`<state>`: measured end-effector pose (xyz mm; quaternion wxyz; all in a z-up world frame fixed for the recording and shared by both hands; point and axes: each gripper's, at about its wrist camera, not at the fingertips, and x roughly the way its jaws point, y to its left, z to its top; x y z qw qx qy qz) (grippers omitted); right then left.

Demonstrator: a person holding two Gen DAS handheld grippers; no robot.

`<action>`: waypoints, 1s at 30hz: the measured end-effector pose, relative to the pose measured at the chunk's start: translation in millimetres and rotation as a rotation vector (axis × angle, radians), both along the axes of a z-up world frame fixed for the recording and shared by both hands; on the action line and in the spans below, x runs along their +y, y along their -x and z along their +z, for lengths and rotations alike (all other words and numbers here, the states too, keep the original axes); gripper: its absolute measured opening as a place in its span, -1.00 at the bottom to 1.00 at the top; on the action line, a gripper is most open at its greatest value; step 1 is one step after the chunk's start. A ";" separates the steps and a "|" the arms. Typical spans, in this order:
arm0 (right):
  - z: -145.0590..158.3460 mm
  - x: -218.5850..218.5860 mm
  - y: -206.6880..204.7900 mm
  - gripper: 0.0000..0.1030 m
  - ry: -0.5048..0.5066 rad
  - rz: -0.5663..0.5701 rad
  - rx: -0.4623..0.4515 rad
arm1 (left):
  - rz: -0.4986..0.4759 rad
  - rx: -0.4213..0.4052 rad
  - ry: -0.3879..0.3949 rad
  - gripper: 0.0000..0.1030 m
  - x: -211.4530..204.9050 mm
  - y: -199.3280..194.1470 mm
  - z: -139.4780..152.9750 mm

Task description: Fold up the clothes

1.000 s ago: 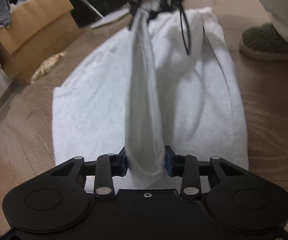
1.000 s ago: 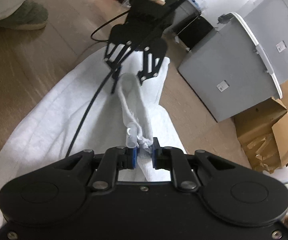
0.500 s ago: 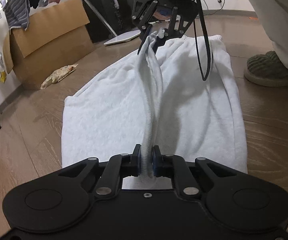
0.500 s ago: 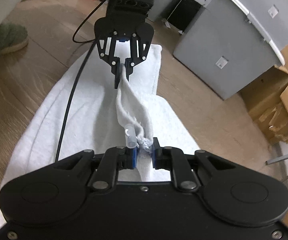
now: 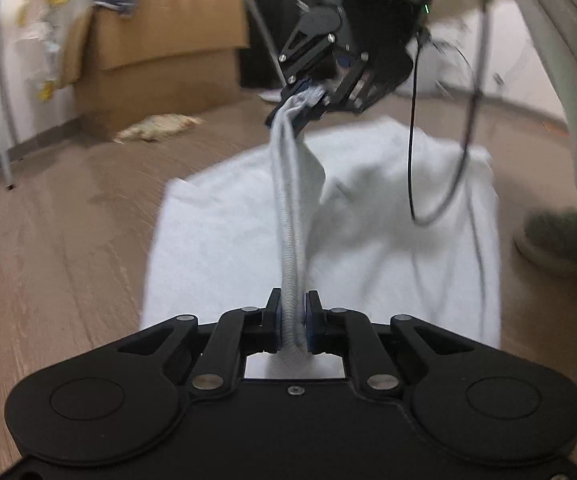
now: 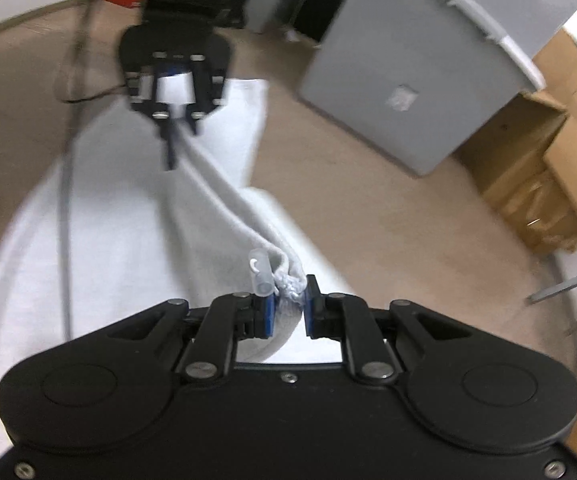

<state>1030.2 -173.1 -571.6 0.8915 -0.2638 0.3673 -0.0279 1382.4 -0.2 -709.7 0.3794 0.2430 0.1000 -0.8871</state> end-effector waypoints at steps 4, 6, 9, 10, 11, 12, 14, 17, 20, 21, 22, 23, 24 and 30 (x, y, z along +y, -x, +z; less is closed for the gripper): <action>11.6 -39.6 -45.0 -0.71 0.112 0.023 -0.045 | 0.167 0.096 0.010 -0.79 -17.7 -28.6 10.6; 14.1 -57.7 -70.2 -0.71 0.160 0.044 -0.061 | 0.283 0.162 0.003 -0.79 -29.3 -51.6 11.8; 4.9 -100.5 -146.6 -0.71 0.262 0.097 -0.063 | 0.508 0.283 0.008 -0.79 -51.1 -102.6 9.6; 0.1 -113.0 -171.0 -0.71 0.271 0.098 -0.066 | 0.556 0.311 0.009 -0.79 -56.2 -115.0 8.7; -4.9 -124.7 -196.2 -0.71 0.271 0.091 -0.072 | 0.587 0.326 0.006 -0.79 -58.5 -122.7 8.3; -11.8 -135.1 -221.6 -0.71 0.271 0.084 -0.069 | 0.623 0.339 0.005 -0.79 -59.9 -131.2 8.4; -29.5 -150.7 -271.4 -0.71 0.271 0.064 -0.064 | 0.748 0.380 -0.022 -0.79 -66.7 -159.9 1.5; -57.1 -163.4 -323.1 -0.70 0.271 0.029 -0.017 | 0.929 0.395 -0.065 -0.79 -71.5 -196.4 -10.5; -97.3 -174.1 -378.8 -0.70 0.299 -0.072 0.044 | 1.079 0.426 -0.087 -0.79 -67.9 -229.9 -19.3; -106.8 -175.1 -388.3 -0.70 0.305 -0.106 0.050 | 1.124 0.425 -0.092 -0.79 -65.1 -237.0 -20.5; -115.0 -174.3 -394.9 -0.70 0.318 -0.136 0.049 | 1.150 0.435 -0.110 -0.79 -61.4 -242.6 -22.8; -122.6 -172.4 -399.3 -0.70 0.322 -0.158 0.049 | 1.169 0.434 -0.123 -0.79 -57.7 -243.9 -24.2; -132.8 -170.5 -404.2 -0.69 0.314 -0.175 0.061 | 1.180 0.421 -0.126 -0.79 -56.3 -243.1 -24.2; -161.0 -176.3 -414.4 0.70 0.383 -0.352 0.062 | 1.183 0.336 -0.188 -0.47 -48.7 -232.6 -23.3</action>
